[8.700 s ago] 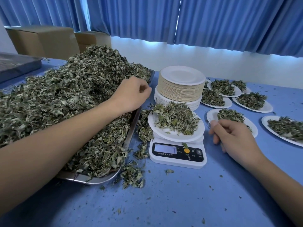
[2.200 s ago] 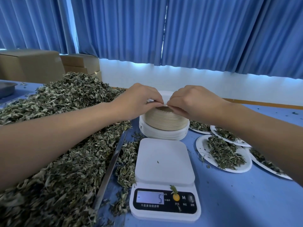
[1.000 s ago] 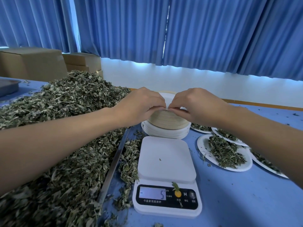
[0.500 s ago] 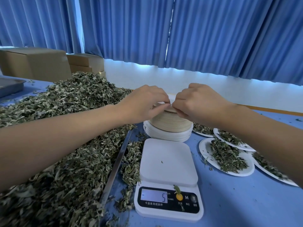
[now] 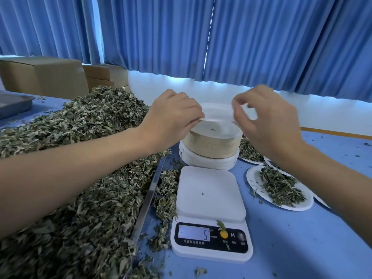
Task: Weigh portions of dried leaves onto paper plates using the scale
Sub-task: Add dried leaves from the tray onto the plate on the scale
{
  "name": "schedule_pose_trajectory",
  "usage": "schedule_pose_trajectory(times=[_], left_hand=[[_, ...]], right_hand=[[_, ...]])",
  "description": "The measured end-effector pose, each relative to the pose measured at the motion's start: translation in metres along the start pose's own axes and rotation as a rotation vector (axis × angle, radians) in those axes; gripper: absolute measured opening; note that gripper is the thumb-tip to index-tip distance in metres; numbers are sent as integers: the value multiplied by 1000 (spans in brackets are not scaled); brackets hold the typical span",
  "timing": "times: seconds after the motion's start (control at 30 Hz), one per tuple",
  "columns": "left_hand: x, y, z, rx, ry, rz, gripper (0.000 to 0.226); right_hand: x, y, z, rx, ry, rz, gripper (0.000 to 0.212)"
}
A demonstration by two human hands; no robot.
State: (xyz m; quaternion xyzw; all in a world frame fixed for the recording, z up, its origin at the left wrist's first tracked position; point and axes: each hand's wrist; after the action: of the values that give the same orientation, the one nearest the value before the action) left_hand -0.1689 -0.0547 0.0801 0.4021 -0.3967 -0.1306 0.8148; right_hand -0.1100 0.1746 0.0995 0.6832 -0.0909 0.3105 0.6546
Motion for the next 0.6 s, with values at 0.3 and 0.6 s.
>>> schedule_pose_trajectory(times=[0.3,0.6], left_hand=[[42,-41,-51,-250,-159,-55,10],[45,-71,-74,-286,-303,257,12]], right_hand=[[27,-77,4,-830,813,237,12],[-1,-141,0,-813,663,368,9]])
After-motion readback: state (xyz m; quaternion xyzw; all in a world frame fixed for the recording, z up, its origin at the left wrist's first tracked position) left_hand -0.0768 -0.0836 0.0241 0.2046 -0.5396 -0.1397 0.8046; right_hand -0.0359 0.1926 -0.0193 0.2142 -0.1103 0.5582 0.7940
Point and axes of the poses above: each hand's wrist, its own y-axis towards the middle knuckle, its own x-axis out of the back of the hand, z = x × y, and after that the axes turned 4 degrees about -x, right-handed
